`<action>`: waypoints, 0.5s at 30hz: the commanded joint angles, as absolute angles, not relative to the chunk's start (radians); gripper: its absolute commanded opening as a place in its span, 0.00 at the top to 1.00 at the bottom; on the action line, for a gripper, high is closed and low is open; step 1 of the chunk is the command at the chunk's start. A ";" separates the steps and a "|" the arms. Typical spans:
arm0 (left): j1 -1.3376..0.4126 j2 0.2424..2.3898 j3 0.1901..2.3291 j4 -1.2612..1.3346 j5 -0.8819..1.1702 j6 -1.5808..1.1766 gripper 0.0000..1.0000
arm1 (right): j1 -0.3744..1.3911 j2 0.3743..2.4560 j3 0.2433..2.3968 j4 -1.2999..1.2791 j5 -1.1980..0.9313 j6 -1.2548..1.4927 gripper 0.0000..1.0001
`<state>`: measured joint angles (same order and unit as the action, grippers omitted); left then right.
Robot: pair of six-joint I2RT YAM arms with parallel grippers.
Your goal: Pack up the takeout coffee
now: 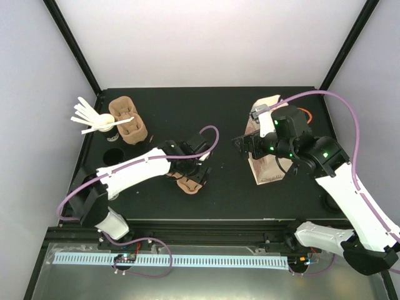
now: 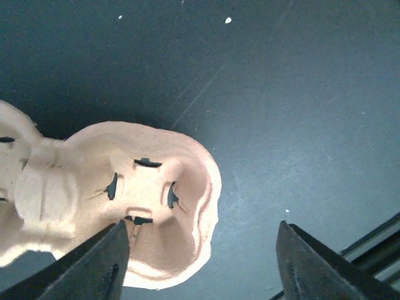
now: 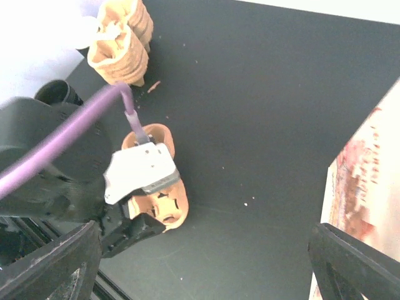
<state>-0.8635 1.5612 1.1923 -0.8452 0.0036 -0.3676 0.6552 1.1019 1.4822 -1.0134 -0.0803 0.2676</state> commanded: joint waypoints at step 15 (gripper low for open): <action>-0.688 1.530 1.048 -0.720 -0.099 -0.300 0.24 | 0.657 1.061 1.453 -0.998 -0.042 0.241 0.06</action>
<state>-0.7399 1.4944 1.0740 -0.7933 -0.1013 -0.3649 0.6552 1.0958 1.4281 -1.0100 -0.0780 0.2619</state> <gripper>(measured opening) 0.751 0.940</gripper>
